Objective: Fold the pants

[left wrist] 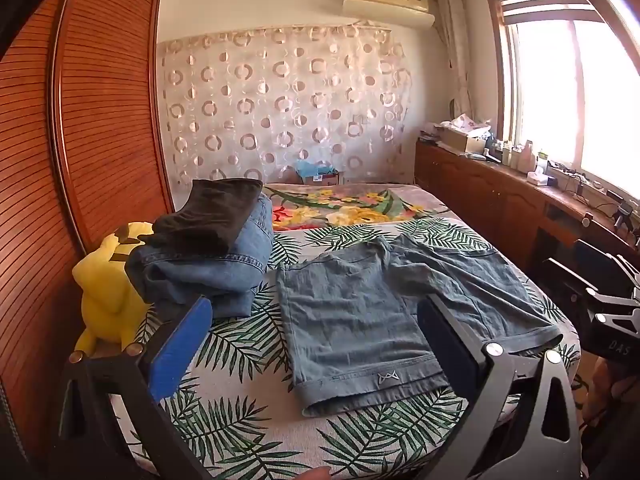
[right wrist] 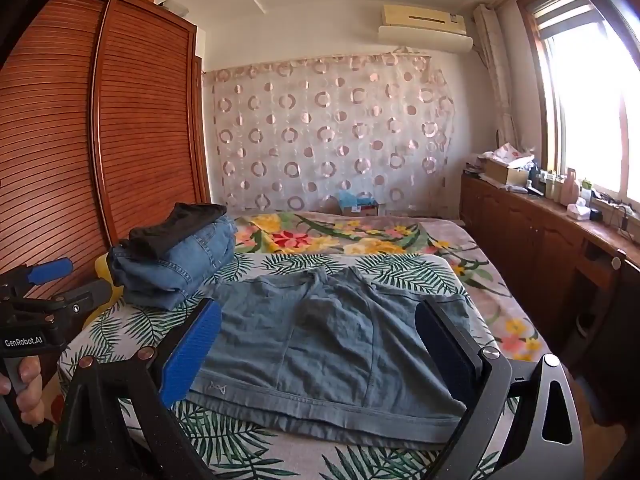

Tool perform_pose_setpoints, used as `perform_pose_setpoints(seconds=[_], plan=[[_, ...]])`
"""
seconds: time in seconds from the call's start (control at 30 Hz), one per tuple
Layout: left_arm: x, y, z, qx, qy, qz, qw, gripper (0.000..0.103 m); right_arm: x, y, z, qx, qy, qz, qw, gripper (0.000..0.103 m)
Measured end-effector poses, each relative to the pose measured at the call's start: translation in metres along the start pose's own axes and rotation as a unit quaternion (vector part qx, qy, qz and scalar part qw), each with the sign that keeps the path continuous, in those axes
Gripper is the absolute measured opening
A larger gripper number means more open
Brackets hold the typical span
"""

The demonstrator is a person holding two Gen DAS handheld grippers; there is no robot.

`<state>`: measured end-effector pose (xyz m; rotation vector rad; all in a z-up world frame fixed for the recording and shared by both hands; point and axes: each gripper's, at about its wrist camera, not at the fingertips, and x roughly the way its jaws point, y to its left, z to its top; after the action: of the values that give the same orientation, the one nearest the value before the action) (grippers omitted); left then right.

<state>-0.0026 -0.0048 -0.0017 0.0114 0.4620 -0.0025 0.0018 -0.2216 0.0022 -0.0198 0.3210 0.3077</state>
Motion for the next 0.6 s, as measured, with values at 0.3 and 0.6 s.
perform_pose_setpoints(seconds=[0.3, 0.6], plan=[[-0.0089, 0.0039, 0.0082, 0.001, -0.003, -0.002, 1.0000, 0.103, -0.0018, 0.0001, 0.0003, 0.000, -0.002, 0.001, 1.000, 0.098], [-0.0094, 0.0028, 0.0077, 0.001, -0.004, -0.001, 1.0000, 0.103, -0.0020, 0.0001, -0.0008, 0.000, -0.002, 0.001, 1.000, 0.098]])
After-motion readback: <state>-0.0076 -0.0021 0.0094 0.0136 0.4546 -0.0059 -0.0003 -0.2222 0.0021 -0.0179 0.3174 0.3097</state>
